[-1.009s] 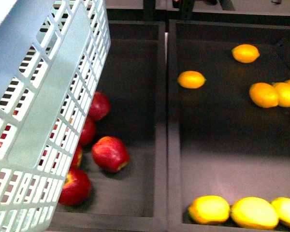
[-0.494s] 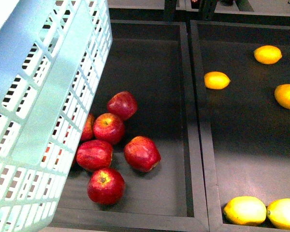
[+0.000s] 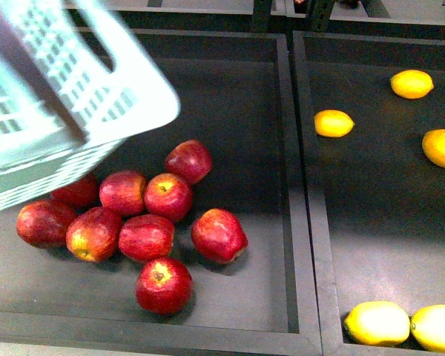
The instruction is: Pick lemon and mango into basket
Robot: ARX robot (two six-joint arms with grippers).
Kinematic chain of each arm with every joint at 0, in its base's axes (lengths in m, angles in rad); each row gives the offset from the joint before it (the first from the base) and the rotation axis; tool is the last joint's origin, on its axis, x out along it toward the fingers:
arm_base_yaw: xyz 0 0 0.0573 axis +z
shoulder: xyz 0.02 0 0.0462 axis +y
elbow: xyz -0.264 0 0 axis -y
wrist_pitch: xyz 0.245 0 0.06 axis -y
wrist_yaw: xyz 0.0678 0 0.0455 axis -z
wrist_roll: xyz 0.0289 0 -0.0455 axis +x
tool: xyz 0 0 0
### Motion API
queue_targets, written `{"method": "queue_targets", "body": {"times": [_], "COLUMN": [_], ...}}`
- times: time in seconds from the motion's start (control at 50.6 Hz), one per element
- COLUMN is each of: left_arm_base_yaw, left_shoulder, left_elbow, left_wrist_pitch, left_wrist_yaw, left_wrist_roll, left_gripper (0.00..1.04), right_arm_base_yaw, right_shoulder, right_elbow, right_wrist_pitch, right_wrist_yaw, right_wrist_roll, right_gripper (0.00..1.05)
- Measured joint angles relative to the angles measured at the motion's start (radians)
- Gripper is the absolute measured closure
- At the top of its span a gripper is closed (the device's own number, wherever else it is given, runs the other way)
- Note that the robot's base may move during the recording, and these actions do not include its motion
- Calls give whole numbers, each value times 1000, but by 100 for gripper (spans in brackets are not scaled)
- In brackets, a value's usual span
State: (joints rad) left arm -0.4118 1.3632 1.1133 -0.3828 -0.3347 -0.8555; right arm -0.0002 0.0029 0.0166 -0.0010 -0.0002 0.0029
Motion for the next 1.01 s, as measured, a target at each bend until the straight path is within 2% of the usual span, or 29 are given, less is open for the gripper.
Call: {"method": "queue_targets", "body": {"times": [0.099, 0.218, 0.435, 0.692, 1.009], "left_arm_base_yaw": [-67, -139, -277, -332, -323], "left_shoulder": [109, 212, 373, 385, 387], "left_elbow": [81, 163, 332, 357, 357], "left_wrist_pitch": [60, 92, 93, 109, 109], "left_wrist_yaw": [111, 201, 257, 323, 299], "left_wrist_roll": [-66, -127, -136, -150, -152], "left_gripper": [100, 100, 100, 100, 100], "right_arm_base_yaw": [0, 0, 0, 0, 0], "right_shoulder": [0, 0, 0, 0, 0], "right_elbow": [0, 0, 0, 0, 0], "right_wrist_pitch": [0, 0, 0, 0, 0], "right_wrist_yaw": [0, 0, 0, 0, 0], "right_wrist_roll": [0, 0, 0, 0, 0], "right_gripper": [9, 9, 9, 9, 9]}}
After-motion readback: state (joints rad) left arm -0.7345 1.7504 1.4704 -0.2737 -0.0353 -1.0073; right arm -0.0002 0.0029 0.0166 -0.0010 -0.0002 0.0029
